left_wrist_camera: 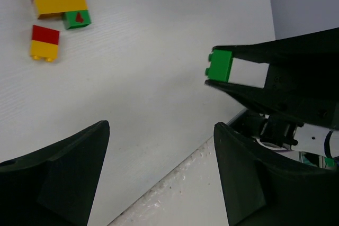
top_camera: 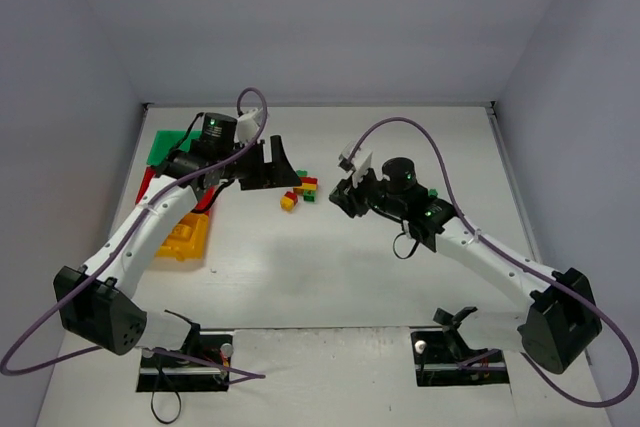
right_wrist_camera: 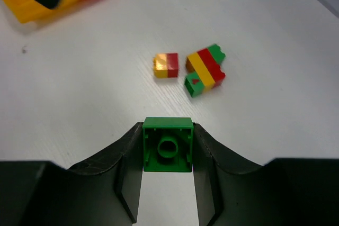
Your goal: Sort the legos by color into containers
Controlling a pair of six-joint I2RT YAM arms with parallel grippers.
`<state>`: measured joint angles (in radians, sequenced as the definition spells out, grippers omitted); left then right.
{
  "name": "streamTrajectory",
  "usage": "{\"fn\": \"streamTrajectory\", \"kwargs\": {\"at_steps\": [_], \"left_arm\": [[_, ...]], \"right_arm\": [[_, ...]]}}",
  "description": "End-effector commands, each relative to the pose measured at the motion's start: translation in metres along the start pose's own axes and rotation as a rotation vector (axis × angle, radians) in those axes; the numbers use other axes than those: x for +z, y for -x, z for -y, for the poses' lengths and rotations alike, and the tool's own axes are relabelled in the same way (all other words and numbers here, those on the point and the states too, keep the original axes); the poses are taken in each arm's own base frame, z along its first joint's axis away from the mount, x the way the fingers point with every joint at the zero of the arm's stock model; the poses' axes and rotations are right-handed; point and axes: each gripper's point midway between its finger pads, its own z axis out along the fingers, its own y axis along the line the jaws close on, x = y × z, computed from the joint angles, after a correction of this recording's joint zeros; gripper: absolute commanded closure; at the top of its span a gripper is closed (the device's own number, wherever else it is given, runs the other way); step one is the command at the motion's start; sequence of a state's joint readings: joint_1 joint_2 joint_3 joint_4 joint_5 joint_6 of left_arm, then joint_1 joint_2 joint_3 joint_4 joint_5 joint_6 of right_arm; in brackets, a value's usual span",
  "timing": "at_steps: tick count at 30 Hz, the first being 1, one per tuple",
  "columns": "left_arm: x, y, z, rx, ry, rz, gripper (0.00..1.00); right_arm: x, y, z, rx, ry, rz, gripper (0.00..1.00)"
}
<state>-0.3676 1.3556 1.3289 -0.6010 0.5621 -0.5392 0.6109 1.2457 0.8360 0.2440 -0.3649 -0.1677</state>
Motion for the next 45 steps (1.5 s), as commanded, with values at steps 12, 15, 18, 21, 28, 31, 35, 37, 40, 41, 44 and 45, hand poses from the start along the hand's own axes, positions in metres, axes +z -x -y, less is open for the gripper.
{"fn": "streamTrajectory", "kwargs": {"at_steps": [12, 15, 18, 21, 28, 31, 35, 37, 40, 41, 44, 45], "left_arm": [[0.002, -0.002, 0.072, 0.124, -0.198, -0.026, 0.36], [0.006, -0.010, 0.069, 0.119, -0.191, -0.049, 0.38], [0.009, -0.014, 0.071, 0.114, -0.197, -0.062, 0.38], [0.010, -0.017, 0.078, 0.118, -0.216, -0.073, 0.39], [0.021, -0.029, 0.077, 0.094, -0.206, -0.119, 0.47], [0.026, -0.033, 0.074, 0.076, -0.198, -0.139, 0.51], [0.030, -0.032, 0.075, 0.071, -0.207, -0.142, 0.72], [0.031, -0.032, 0.075, 0.071, -0.207, -0.142, 0.89], [0.032, -0.030, 0.073, 0.073, -0.193, -0.132, 1.00], [0.033, -0.029, 0.071, 0.074, -0.187, -0.129, 1.00], [0.035, -0.023, 0.059, 0.092, -0.141, -0.110, 1.00], [0.036, -0.023, 0.057, 0.088, -0.126, -0.111, 1.00]], "right_arm": [[-0.011, 0.088, -0.069, -0.195, 0.231, 0.234, 0.95], [-0.011, 0.093, -0.070, -0.204, 0.237, 0.243, 0.95], [-0.012, 0.095, -0.074, -0.209, 0.254, 0.250, 0.95], [-0.011, 0.095, -0.076, -0.208, 0.257, 0.248, 0.94], [-0.011, 0.101, -0.073, -0.213, 0.238, 0.267, 0.94], [-0.010, 0.102, -0.071, -0.217, 0.225, 0.270, 0.94], [-0.010, 0.102, -0.069, -0.214, 0.213, 0.271, 0.94], [-0.009, 0.102, -0.067, -0.211, 0.202, 0.271, 0.92], [-0.008, 0.098, -0.062, -0.206, 0.175, 0.257, 0.75], [-0.008, 0.098, -0.060, -0.198, 0.161, 0.254, 0.67], [-0.006, 0.088, -0.047, -0.161, 0.096, 0.220, 0.42], [-0.006, 0.088, -0.041, -0.144, 0.064, 0.214, 0.36]]}}
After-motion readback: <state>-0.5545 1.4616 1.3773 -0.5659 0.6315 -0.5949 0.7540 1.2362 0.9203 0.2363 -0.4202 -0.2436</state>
